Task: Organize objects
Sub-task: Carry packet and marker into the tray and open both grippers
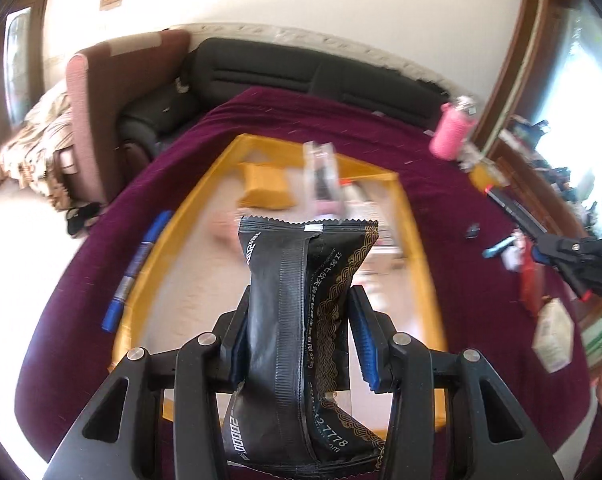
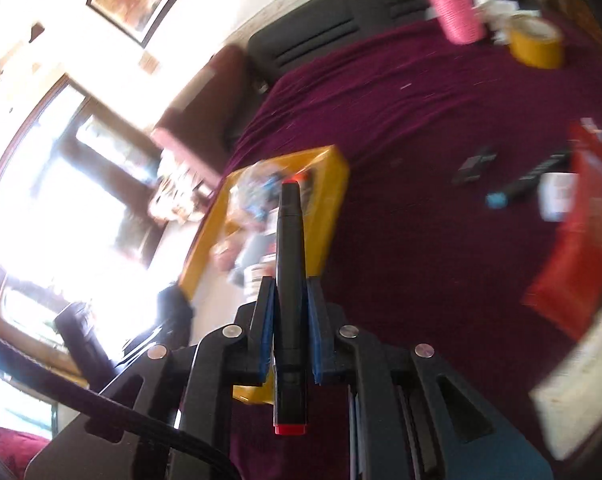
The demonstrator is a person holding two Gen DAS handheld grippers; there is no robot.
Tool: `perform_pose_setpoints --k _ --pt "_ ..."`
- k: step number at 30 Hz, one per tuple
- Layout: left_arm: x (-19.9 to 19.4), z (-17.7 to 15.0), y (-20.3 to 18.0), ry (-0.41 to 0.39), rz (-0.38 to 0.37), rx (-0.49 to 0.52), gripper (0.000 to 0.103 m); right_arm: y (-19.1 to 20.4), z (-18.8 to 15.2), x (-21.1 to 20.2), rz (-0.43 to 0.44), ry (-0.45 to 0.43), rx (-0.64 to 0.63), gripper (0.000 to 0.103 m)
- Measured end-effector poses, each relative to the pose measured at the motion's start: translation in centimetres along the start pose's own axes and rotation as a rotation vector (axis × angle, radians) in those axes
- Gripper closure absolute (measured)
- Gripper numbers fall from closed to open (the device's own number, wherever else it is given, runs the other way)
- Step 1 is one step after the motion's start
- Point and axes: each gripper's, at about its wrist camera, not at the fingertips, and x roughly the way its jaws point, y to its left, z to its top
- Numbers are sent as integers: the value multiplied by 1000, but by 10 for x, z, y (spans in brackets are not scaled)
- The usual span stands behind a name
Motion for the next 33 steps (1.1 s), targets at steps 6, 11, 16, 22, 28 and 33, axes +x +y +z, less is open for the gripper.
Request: perform_pose_setpoints --k 6,11,16,22,28,33 --pt "32 10 28 92 16 -14 64 46 -6 77 51 127 -25 90" --pt "57 23 45 193 3 -47 64 76 -16 137 42 222 -40 90" --pt "73 32 50 257 24 -34 64 84 -15 182 12 265 -14 90" --pt "76 36 54 259 54 -18 64 80 -12 205 -30 262 23 90" --pt "77 32 45 226 108 33 63 76 -11 212 -102 242 20 90" --pt "74 32 48 187 84 15 62 73 -7 205 -114 218 27 90"
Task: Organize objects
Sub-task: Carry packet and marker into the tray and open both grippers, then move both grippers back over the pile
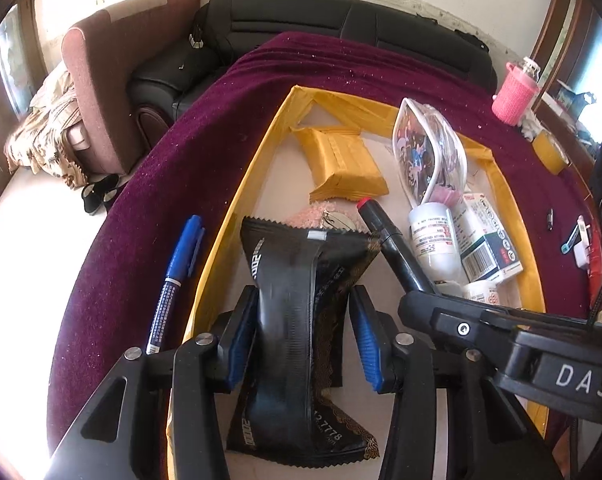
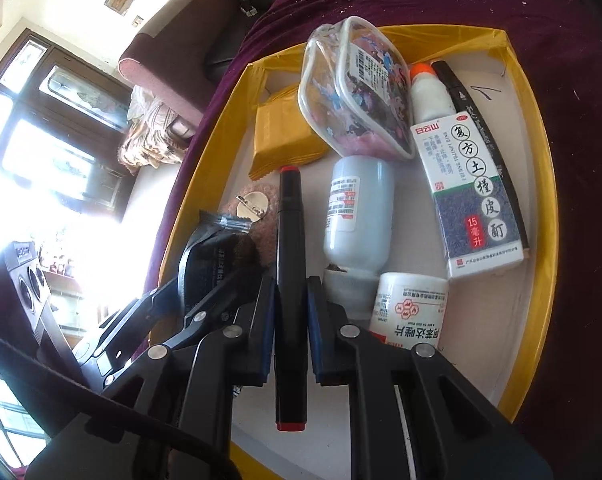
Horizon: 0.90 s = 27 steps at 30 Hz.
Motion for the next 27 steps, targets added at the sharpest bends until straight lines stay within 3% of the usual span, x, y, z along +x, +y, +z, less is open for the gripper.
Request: perform_pose_setpoints --k 7,13,17,22,27 --pt "0 2 3 -21 -41 -19 56 -4 0 -7 23 -17 32 89" --pt "-7 6 12 -13 -149 -89 41 0 0 -26 -2 -73 -16 70" --pt "-21 7 17 -26 -167 -133 41 9 -6 -56 8 -132 -76 62" --pt "-64 2 30 -125 -195 -235 40 10 -14 -106 -27 -226 -159 60" --pt "-103 -5 11 -227 -256 -226 23 -21 -22 -172 -167 -383 -192 50"
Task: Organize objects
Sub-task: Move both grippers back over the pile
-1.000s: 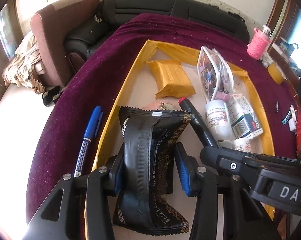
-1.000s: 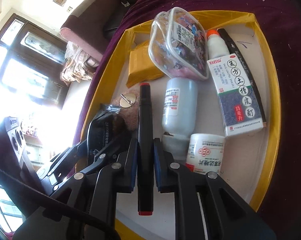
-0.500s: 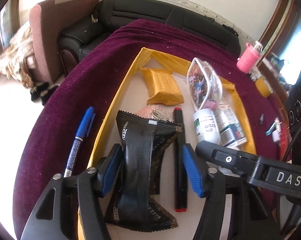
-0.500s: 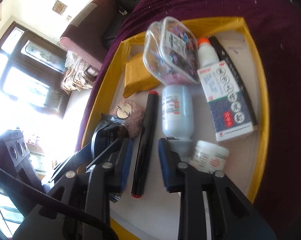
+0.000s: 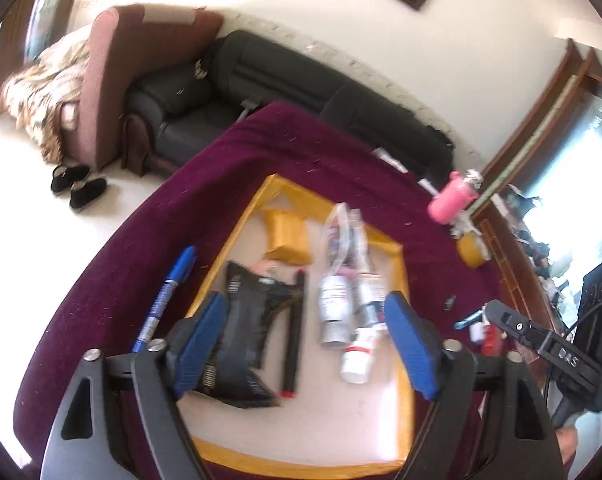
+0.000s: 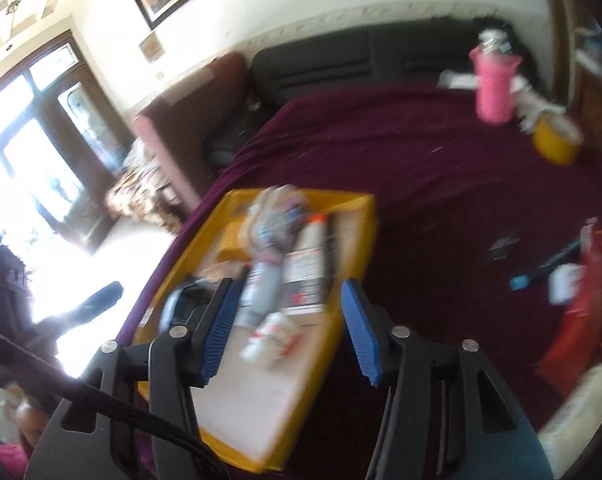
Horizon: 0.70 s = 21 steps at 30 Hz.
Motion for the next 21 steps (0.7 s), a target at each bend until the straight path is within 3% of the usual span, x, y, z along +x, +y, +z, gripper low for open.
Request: perform_pose_setpoints --k 6,11,17,21 --pt "17 -20 -70 77 -137 116 23 -112 -9 -85 -188 -109 132 47" --pt "52 -49 -139 182 -192 230 23 -213 -39 -143 -367 -151 277 43" --pt "96 -78 -200 276 -192 317 23 -282 -71 -161 -408 -138 402 43" --pt "122 -92 -229 299 -141 402 24 -302 -72 -143 -398 -91 387 43"
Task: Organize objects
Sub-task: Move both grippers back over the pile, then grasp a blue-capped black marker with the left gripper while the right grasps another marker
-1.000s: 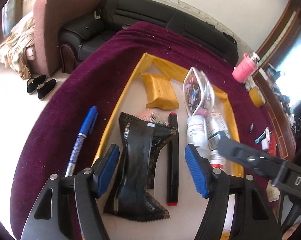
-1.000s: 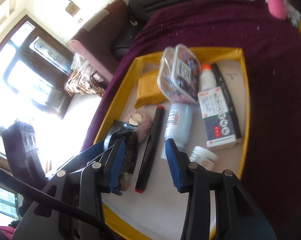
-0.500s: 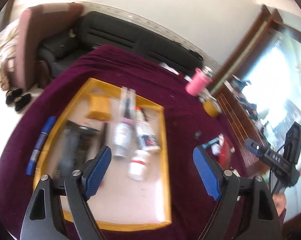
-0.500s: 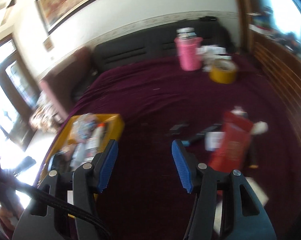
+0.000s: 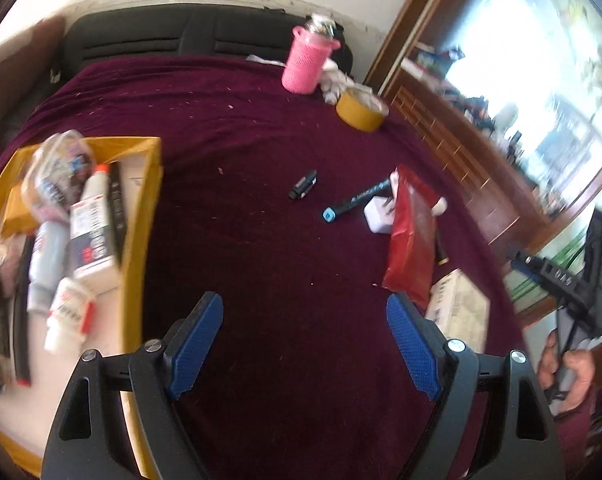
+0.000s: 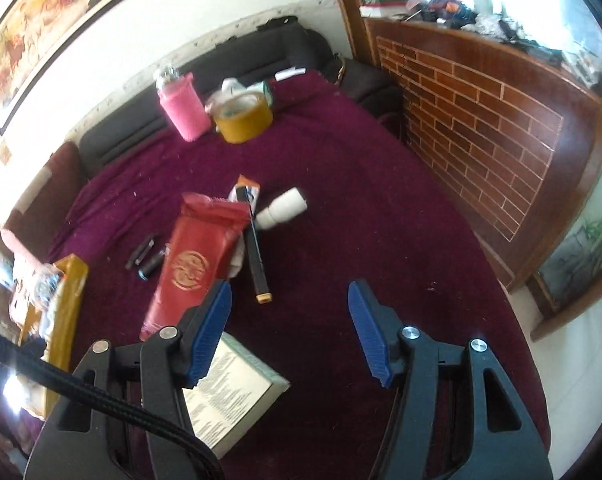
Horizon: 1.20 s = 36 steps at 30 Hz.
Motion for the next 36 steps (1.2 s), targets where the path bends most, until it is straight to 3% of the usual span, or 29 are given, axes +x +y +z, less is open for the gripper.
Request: perform_pose_setpoints --k 6,11,12,14,15,20,24,27,30,31,32,36 --pt "34 6 -27 39 60 85 24 13 13 65 -27 136 -118 43" --pt "45 17 -46 8 76 198 24 30 18 109 -93 206 -229 45" --pt "48 22 -53 -7 82 240 24 33 19 114 -101 209 -243 47" --pt "56 31 -63 -21 89 307 24 37 24 125 -92 217 -257 80" --pt "65 38 -69 -19 92 350 24 37 25 130 -86 230 -259 84" --pt "103 59 -89 0 146 520 24 29 26 128 -66 249 -273 90" --pt "134 65 -96 51 134 643 26 13 22 114 -45 286 -250 90" --pt "154 67 -97 102 107 703 37 -3 13 99 -44 304 -236 90" --pt "164 71 -94 151 39 665 70 -13 10 92 -27 315 -210 90" --pt "163 70 -93 157 16 644 86 -16 9 90 -19 317 -204 90" --pt "162 69 -91 163 -2 625 91 -16 9 90 -18 317 -205 90" --pt "147 55 -80 159 -3 590 91 -11 6 89 -44 301 -243 90"
